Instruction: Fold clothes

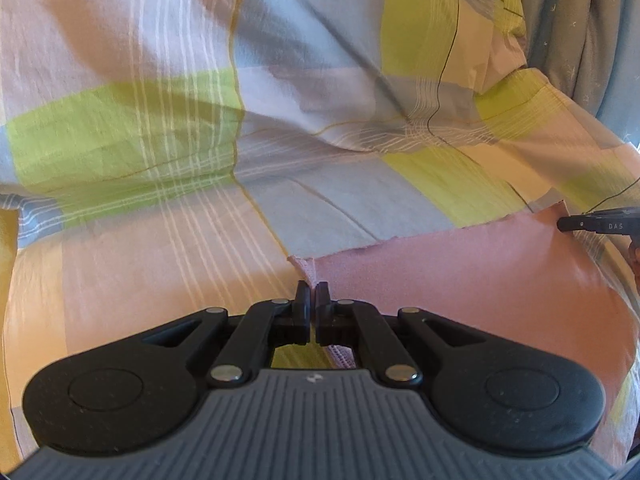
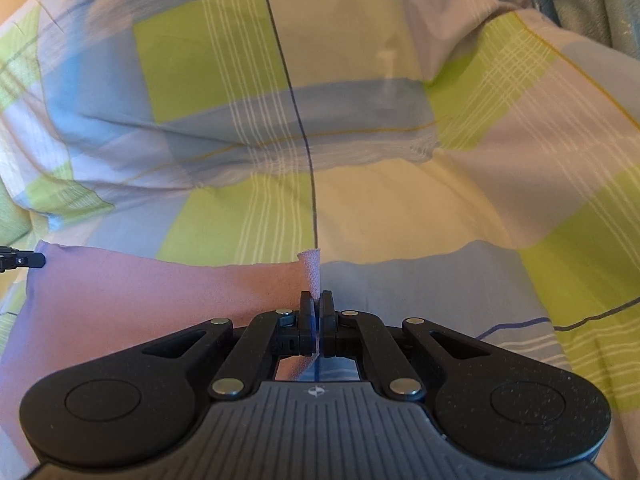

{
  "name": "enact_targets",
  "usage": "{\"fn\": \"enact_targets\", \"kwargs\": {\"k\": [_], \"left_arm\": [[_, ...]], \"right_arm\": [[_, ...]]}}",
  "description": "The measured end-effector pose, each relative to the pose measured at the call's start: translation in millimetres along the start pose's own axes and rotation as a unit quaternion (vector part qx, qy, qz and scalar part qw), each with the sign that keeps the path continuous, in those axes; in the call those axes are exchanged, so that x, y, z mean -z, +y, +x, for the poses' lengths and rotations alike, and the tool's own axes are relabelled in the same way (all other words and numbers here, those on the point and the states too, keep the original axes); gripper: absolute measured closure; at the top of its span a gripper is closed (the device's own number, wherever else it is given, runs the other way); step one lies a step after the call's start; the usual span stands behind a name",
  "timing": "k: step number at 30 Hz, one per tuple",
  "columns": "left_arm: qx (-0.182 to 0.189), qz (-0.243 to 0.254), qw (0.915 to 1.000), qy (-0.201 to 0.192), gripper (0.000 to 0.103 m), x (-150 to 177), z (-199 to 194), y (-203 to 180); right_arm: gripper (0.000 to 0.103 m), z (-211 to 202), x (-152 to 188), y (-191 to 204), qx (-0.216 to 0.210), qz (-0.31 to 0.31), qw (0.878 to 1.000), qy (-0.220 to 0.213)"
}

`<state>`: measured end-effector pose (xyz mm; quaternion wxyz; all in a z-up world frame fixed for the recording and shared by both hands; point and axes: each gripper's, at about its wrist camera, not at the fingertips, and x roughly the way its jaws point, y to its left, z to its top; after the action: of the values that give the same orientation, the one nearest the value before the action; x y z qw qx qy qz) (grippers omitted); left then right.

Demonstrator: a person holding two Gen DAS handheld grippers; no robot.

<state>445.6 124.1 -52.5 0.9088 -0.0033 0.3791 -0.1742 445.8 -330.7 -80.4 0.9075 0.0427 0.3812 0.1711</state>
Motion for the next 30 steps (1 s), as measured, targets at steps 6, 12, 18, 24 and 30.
{"fn": "enact_targets", "kwargs": {"k": [6, 12, 18, 24, 30], "left_arm": [[-0.020, -0.020, 0.9996, -0.006, 0.100, 13.6, -6.8, 4.5], [-0.040, 0.012, 0.9991, -0.008, 0.097, 35.4, -58.1, -3.9], [0.006, 0.113, 0.9936, 0.003, 0.094, 83.6, -113.6, -62.1], [0.031, 0.127, 0.9908, 0.033, 0.091, 124.0, -109.8, -91.3], [0.005, 0.117, 0.9922, 0.042, 0.083, 128.0, -117.6, -74.6]], "right_arm": [[0.095, 3.7, 9.0, -10.3, 0.019, 0.026, 0.999, -0.004], [0.088, -48.8, 19.7, 5.4, 0.054, 0.014, 0.998, -0.018], [0.082, -106.2, 52.9, 72.6, 0.007, -0.063, 0.998, 0.008], [0.083, -118.4, 96.6, 138.2, -0.053, -0.146, 0.986, 0.062], [0.084, -107.6, 111.3, 114.1, -0.022, -0.129, 0.985, 0.110]]}}
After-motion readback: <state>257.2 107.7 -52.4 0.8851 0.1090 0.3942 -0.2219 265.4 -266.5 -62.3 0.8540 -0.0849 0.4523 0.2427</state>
